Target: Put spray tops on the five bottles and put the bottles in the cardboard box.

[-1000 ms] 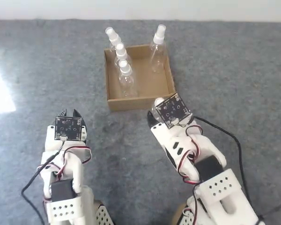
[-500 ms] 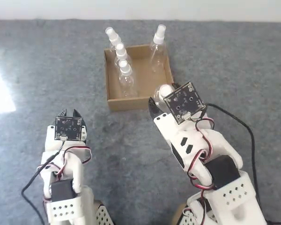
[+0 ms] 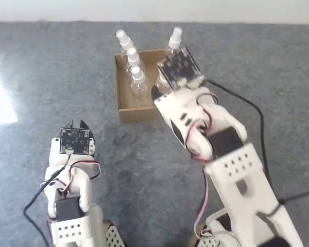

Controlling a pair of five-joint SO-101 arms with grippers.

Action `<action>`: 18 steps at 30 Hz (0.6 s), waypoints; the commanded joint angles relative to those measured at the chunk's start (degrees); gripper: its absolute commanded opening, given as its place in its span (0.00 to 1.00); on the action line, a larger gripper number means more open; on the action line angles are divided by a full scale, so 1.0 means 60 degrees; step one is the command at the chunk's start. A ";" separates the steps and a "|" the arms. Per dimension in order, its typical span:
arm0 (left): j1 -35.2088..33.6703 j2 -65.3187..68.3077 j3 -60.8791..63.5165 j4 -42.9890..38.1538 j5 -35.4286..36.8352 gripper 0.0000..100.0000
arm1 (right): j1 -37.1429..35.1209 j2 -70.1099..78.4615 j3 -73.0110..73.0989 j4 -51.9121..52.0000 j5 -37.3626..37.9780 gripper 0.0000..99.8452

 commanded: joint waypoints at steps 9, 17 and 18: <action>-0.0029 -0.0190 -0.0081 -0.0249 -0.0059 0.08 | 0.0637 0.2923 -0.3004 -0.0022 0.0103 0.11; -0.0029 -0.0190 -0.0081 -0.0249 -0.0073 0.08 | 0.0828 0.4330 -0.3121 -0.0667 -0.0777 0.11; -0.0029 -0.0190 -0.0081 -0.0249 -0.0073 0.08 | 0.0828 0.4447 -0.3121 -0.0755 -0.0850 0.11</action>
